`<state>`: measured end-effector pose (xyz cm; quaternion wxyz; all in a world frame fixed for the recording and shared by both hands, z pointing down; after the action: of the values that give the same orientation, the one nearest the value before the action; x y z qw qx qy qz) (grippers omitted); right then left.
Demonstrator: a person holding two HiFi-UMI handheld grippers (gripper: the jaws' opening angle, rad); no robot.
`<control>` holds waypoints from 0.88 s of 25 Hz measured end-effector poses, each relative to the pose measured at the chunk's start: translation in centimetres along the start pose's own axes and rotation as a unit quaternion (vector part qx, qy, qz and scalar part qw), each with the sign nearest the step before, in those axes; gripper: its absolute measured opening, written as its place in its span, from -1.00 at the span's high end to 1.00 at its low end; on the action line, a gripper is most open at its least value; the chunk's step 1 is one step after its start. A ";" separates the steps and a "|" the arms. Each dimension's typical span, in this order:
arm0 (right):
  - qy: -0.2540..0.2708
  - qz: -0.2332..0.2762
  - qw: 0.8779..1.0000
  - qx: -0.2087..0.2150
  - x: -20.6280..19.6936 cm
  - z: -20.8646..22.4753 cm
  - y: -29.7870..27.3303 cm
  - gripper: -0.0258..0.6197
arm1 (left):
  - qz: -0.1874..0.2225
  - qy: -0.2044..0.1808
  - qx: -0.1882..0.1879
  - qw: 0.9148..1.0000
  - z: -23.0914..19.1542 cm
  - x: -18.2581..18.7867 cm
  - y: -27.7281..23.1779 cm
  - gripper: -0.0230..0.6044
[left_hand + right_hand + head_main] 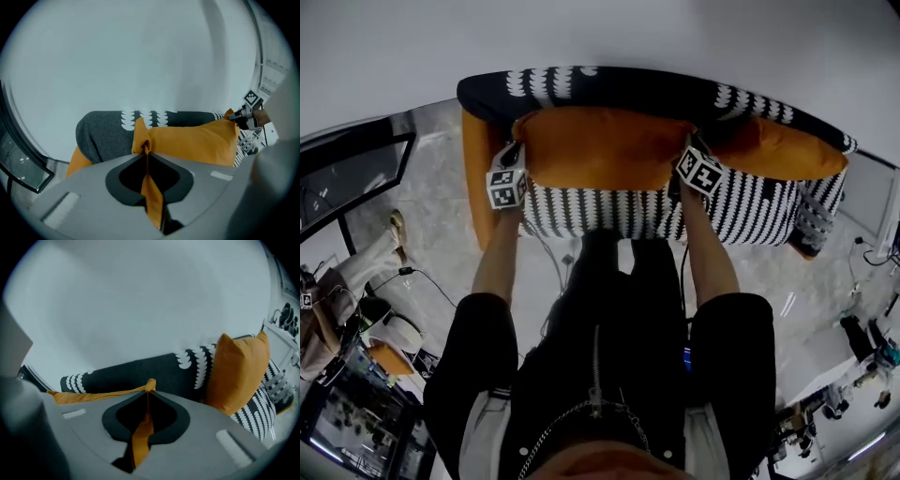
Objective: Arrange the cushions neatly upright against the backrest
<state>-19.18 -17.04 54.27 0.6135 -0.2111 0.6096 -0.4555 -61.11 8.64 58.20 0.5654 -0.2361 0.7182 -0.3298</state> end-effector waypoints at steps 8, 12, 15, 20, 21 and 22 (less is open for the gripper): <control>0.044 0.073 0.996 -0.004 2.7 -2.5 -0.1 0.87 | 0.006 -0.027 0.002 1.000 -1.6 1.0 -1.0 0.84; 0.025 0.054 0.998 -0.011 1.5 -2.3 -1.3 0.85 | -0.016 -0.012 -0.002 1.000 -1.7 0.2 -1.4 0.81; 0.015 0.063 0.998 0.003 1.6 -2.3 -0.9 0.71 | -0.006 0.006 0.006 1.000 -2.1 0.2 -1.2 0.74; 0.004 0.088 0.996 0.011 1.3 -1.9 1.5 0.59 | 0.025 0.047 0.033 0.998 -2.2 0.0 0.8 0.54; 0.007 0.091 0.996 0.008 1.0 -1.9 2.2 0.59 | 0.030 0.050 0.034 0.998 -1.9 -0.1 1.4 0.54; 0.015 0.093 0.996 0.006 0.7 -1.8 3.0 0.59 | 0.035 0.050 0.033 0.998 -1.5 -0.2 2.1 0.54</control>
<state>-20.12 -15.60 51.16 0.6453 -0.1430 0.6328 -0.4034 -62.41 10.47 56.98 0.5474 -0.1753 0.7421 -0.3448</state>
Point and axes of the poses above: the fingertips, and each gripper's own axes: y backward along the fingers, z to its right, x out of its top, the point moved 10 cm from there along y, backward along the fingers, and after that the axes turned 1 degree about -x, right-handed, at the moved point
